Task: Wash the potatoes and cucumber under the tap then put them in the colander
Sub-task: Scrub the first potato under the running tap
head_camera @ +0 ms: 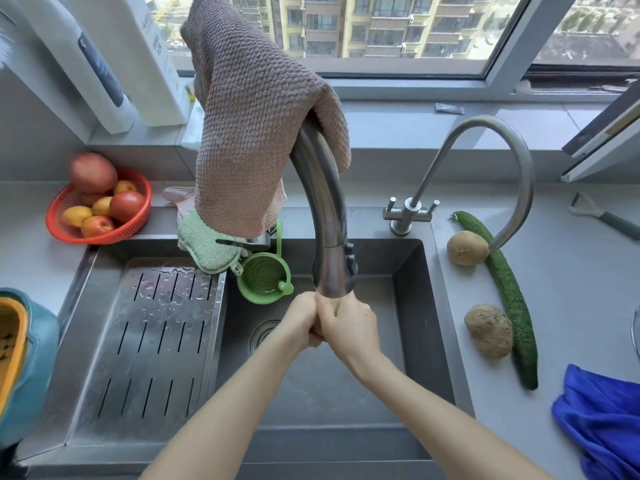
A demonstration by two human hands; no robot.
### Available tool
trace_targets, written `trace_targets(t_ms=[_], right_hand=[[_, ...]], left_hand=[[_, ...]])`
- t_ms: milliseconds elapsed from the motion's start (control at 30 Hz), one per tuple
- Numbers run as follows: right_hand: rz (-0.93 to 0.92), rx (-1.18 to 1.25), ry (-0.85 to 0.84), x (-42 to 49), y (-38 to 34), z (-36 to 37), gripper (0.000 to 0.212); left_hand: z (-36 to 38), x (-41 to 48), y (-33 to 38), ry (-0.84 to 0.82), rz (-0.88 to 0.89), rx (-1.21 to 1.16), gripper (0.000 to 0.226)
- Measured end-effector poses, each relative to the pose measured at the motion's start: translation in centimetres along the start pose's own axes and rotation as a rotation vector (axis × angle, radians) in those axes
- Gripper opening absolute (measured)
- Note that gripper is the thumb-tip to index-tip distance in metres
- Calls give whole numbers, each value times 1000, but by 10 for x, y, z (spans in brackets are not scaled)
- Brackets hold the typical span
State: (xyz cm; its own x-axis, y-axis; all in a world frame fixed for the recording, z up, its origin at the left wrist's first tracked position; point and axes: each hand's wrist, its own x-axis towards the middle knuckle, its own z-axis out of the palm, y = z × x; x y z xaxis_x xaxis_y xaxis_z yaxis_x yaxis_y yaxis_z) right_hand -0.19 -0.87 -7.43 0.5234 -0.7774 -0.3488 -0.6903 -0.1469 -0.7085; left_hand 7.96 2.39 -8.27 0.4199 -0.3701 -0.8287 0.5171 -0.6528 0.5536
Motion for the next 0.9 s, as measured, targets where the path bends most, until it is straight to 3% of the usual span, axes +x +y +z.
trace_targets(t_ms=[67, 133, 267, 367, 467, 533, 633, 767, 833, 900], right_hand=[[-105, -63, 53, -3, 1, -1, 36], [-4, 20, 60, 3, 4, -5, 38], [502, 526, -33, 14, 0, -12, 30], [841, 719, -194, 13, -4, -24, 34], [966, 757, -297, 15, -5, -27, 35], [861, 756, -278, 17, -7, -24, 32], [618, 693, -142, 17, -7, -20, 29], [122, 326, 47, 6, 1, -12, 30], [-129, 136, 21, -1, 4, -13, 38], [-270, -16, 3, -3, 5, -16, 42]], left_hand=[[0, 3, -1, -57, -65, -91, 27], [6, -3, -3, -7, 31, 1, 33], [19, -18, -21, 257, 621, 354, 53], [11, -8, -38, 256, 993, 547, 39], [-2, 8, -42, 147, 1198, 653, 27], [-6, 8, -39, 133, 1133, 567, 35], [1, 4, -31, 210, 898, 405, 42], [6, -13, -10, 5, 448, -196, 30], [-2, -12, -1, -28, 197, -204, 31], [-6, -12, 3, -83, -12, -213, 34]])
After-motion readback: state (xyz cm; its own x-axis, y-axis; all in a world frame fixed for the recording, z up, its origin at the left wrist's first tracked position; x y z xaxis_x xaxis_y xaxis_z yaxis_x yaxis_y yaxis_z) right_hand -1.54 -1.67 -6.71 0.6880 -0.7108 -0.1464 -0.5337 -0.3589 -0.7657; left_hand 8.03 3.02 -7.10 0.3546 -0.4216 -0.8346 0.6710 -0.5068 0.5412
